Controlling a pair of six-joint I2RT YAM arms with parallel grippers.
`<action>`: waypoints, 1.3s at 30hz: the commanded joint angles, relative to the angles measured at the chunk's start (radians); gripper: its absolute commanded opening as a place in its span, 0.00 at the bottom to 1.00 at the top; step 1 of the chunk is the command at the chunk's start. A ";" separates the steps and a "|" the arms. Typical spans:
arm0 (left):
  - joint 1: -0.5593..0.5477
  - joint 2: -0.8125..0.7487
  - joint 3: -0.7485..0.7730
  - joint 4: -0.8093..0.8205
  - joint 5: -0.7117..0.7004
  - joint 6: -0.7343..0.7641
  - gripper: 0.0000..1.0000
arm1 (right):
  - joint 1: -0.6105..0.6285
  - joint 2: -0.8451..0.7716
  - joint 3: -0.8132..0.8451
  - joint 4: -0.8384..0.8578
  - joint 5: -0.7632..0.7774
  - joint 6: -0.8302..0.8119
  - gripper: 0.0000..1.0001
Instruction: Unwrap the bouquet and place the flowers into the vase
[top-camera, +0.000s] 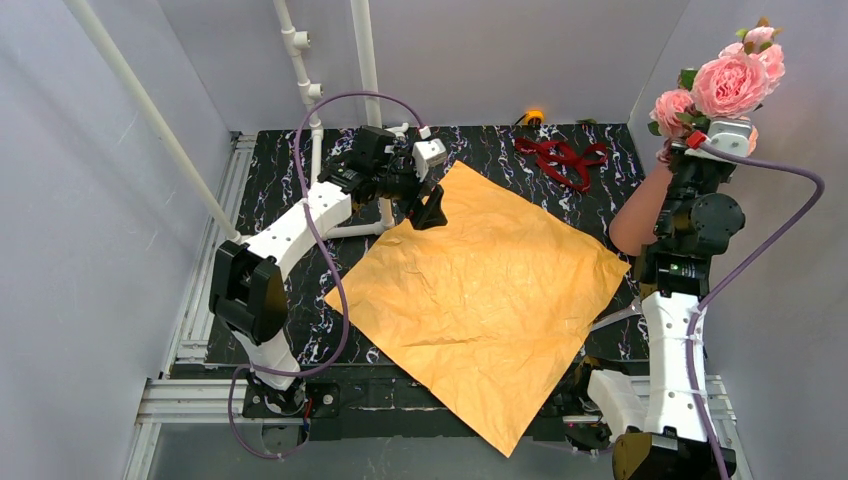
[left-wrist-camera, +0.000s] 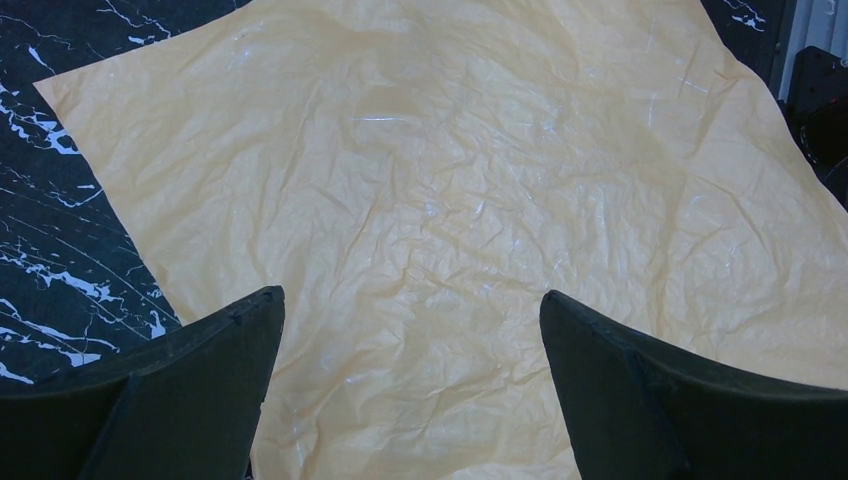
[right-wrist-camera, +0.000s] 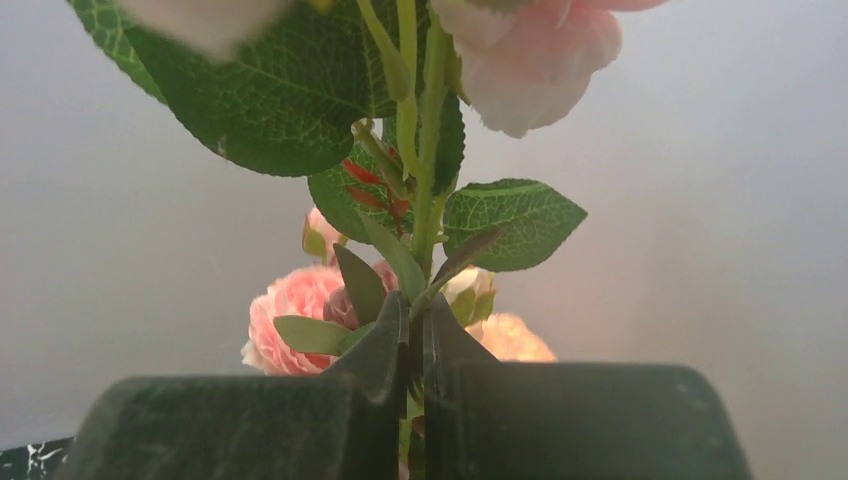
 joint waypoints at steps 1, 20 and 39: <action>-0.001 0.006 0.050 -0.046 0.024 0.022 1.00 | -0.006 -0.027 -0.038 0.064 0.066 0.046 0.01; -0.001 0.023 0.075 -0.076 0.022 0.030 1.00 | -0.004 0.004 -0.132 0.042 0.236 0.132 0.01; -0.001 0.028 0.087 -0.091 0.011 0.035 1.00 | -0.007 0.083 -0.159 -0.051 0.330 0.248 0.09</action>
